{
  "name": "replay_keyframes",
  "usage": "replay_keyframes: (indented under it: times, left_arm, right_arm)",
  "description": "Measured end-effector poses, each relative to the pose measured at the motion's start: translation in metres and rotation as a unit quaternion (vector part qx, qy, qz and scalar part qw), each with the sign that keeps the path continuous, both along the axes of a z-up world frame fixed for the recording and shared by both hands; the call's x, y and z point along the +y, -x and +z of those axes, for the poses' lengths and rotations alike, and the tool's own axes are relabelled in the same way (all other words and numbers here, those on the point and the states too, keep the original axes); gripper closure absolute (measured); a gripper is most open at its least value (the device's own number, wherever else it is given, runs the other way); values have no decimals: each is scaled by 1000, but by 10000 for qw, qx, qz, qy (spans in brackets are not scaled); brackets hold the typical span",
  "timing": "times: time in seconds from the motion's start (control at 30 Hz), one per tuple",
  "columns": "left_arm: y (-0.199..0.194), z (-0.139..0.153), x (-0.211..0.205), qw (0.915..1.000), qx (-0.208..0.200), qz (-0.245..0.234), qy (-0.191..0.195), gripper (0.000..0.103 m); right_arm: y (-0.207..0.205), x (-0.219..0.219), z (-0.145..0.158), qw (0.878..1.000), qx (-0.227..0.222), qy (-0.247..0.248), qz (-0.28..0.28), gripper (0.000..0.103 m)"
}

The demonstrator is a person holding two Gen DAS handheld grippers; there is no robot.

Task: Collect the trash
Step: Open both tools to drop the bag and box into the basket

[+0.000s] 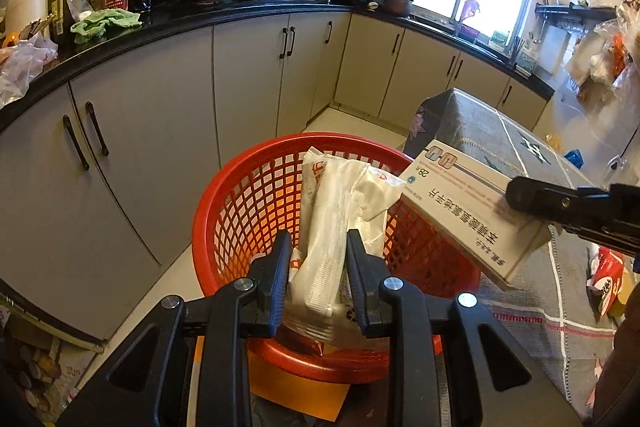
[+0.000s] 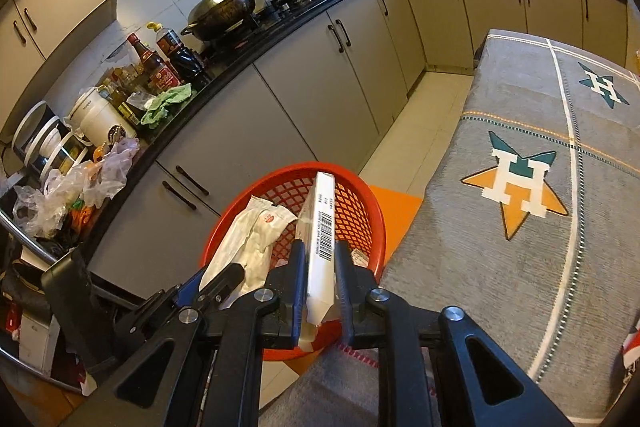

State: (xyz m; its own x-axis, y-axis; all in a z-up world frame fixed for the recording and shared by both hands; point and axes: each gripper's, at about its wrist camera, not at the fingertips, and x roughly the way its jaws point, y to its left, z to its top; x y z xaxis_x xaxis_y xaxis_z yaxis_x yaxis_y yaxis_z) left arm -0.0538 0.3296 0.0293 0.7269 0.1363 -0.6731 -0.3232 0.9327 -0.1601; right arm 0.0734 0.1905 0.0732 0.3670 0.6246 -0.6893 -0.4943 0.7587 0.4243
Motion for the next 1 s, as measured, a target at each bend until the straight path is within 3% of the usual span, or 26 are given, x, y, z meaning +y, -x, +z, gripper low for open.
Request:
replay_keyframes:
  times: [0.17,0.3,0.47,0.6,0.87,1.0]
  left_arm:
    - [-2,0,-3,10000,0,-1,-27,73]
    - [-1,1,-4,10000,-1,24,11,71]
    - [2,4,-6,10000,-49,40,-42,57]
    - [3,7,-12,9999,-61,24,-112,56]
    - [11,17,-29,9996,-154,-38,-242,50]
    - [18,23,-44,9991,-231,-134,-325,47]
  right_arm:
    - [2,2,2,9999,-95,-5,60,85]
    - [6,-1,8,9998,-185,-49,63,76]
    - [9,-9,13,9996,-261,-47,7,75]
    - [14,-19,17,9995,-316,-46,-29,61]
    - [30,-44,22,9979,-577,238,-168,54]
    - [38,-65,13,9981,-394,336,-335,54]
